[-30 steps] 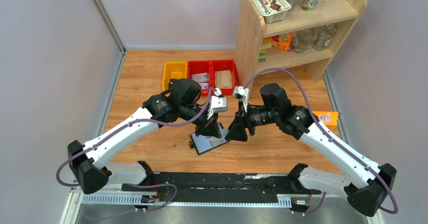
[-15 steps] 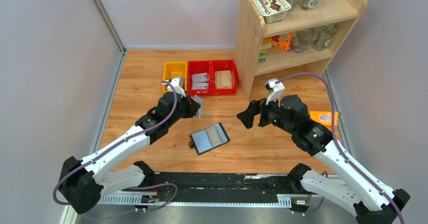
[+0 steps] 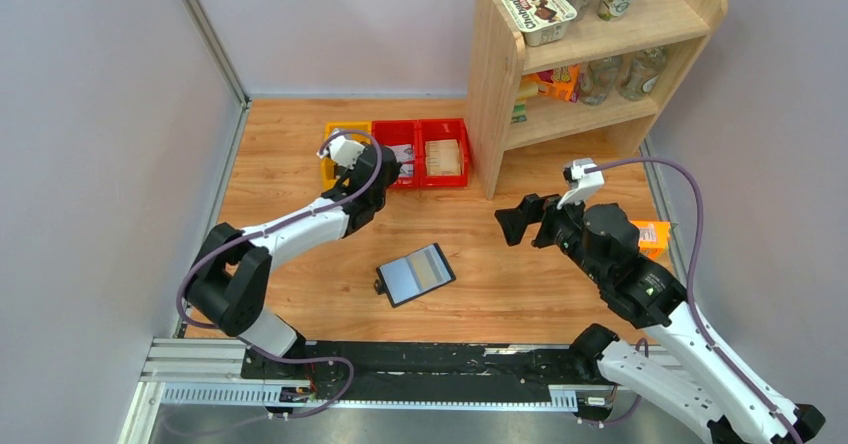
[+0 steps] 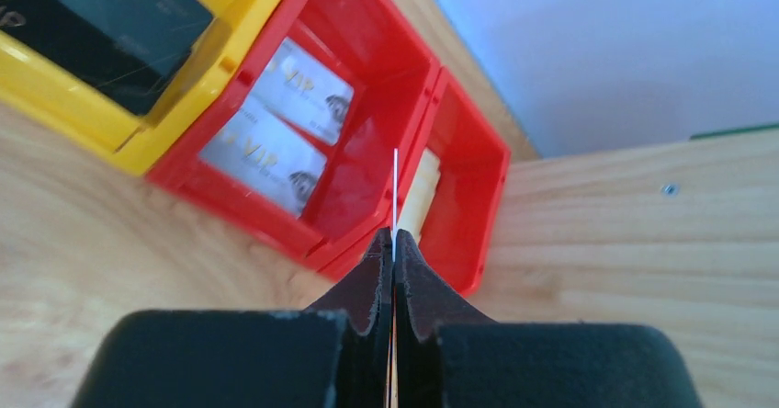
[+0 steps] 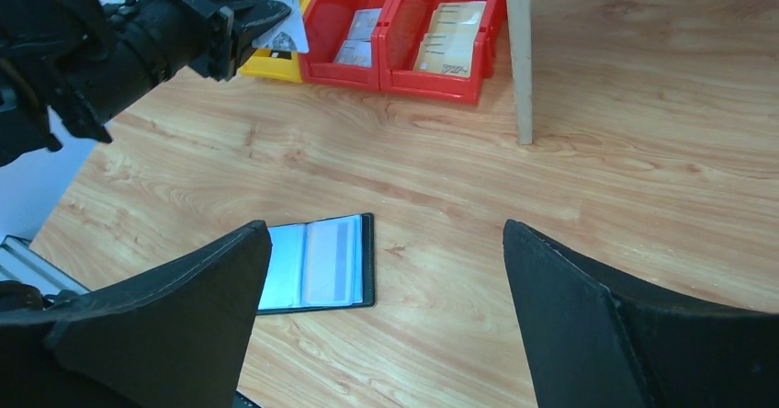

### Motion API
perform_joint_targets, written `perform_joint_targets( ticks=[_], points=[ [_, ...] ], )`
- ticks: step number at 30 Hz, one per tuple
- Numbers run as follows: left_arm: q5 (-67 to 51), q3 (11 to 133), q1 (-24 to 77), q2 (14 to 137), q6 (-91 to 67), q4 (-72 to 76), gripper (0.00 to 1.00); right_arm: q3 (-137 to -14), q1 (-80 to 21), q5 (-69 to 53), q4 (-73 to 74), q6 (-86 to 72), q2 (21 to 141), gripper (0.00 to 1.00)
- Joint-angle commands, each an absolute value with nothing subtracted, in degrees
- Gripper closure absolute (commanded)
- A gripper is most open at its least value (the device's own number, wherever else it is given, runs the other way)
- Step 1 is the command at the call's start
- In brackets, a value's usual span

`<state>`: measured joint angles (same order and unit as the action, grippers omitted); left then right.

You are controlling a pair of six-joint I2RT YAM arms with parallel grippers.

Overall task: Take the credit cards out of the card holder
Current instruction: Pick up the credit card from the card holder.

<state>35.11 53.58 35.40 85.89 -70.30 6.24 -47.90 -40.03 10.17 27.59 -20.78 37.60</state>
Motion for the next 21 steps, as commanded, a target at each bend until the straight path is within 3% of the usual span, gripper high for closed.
perform_joint_targets(
  ticks=[1,7,21],
  points=[
    [36.0,57.1,34.3,88.9,-72.0,18.1,1.00,-48.6,-39.9,10.6,27.5,-18.0,38.5,0.00],
    [26.0,49.0,34.3,83.7,-71.3,30.7,1.00,-47.1,-39.9,-1.3,17.7,-26.8,44.0,0.00],
    [10.6,36.4,38.8,69.6,-74.3,41.7,1.00,-44.0,-39.4,-10.6,-7.8,-41.1,56.2,0.08]
  ],
)
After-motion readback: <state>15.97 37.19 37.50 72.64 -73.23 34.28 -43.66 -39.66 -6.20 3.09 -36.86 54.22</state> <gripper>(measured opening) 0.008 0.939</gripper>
